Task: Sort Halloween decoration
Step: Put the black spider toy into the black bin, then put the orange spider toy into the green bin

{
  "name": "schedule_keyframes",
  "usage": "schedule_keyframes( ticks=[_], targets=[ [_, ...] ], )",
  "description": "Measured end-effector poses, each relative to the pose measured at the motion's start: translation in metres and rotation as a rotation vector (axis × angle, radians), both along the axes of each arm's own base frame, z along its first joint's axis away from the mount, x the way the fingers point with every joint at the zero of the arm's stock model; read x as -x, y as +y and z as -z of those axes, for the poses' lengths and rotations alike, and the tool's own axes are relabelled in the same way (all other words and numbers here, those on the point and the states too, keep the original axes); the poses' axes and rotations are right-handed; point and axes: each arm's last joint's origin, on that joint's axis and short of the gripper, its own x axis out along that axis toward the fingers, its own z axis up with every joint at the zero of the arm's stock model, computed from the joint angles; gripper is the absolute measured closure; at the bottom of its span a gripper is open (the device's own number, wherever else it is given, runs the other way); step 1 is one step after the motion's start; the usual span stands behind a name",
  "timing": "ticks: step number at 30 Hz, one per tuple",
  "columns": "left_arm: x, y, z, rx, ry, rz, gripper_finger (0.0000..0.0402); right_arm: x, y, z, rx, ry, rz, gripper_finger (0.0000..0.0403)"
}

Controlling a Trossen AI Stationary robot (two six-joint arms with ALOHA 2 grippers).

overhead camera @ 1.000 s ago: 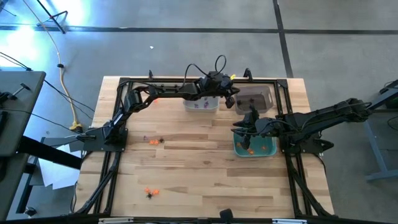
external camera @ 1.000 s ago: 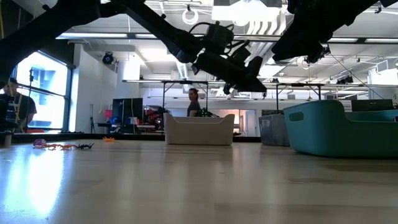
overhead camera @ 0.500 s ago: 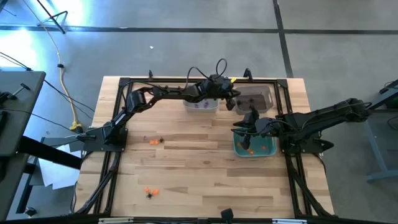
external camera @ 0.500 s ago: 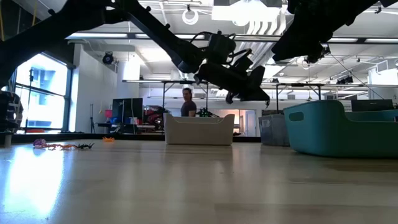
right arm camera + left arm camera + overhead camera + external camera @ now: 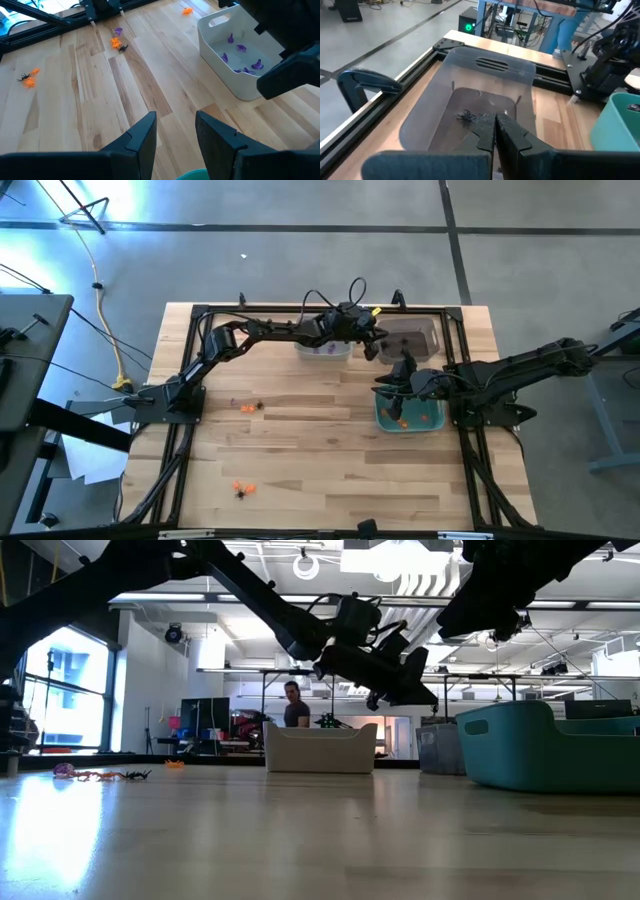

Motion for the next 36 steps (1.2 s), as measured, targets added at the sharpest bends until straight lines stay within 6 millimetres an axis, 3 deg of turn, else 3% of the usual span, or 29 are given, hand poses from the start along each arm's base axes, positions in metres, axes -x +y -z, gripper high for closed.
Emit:
schedule_keyframes(
  ticks=[18, 30, 36],
  targets=[
    [-0.0007, -0.0021, 0.0000, 0.024, -0.004, -0.003, 0.0401, 0.0000, 0.0000, 0.0000, 0.000, 0.000, 0.000, 0.0269],
    [-0.0003, -0.0022, 0.0011, 0.029, 0.009, -0.004, 0.0354, -0.0001, 0.0001, 0.0001, 0.000, 0.000, -0.001, 0.0269],
    [-0.0002, -0.0022, 0.0010, 0.029, 0.009, -0.004, 0.0349, -0.0001, 0.0000, 0.0001, 0.000, 0.000, 0.000, 0.0269]
  ],
)
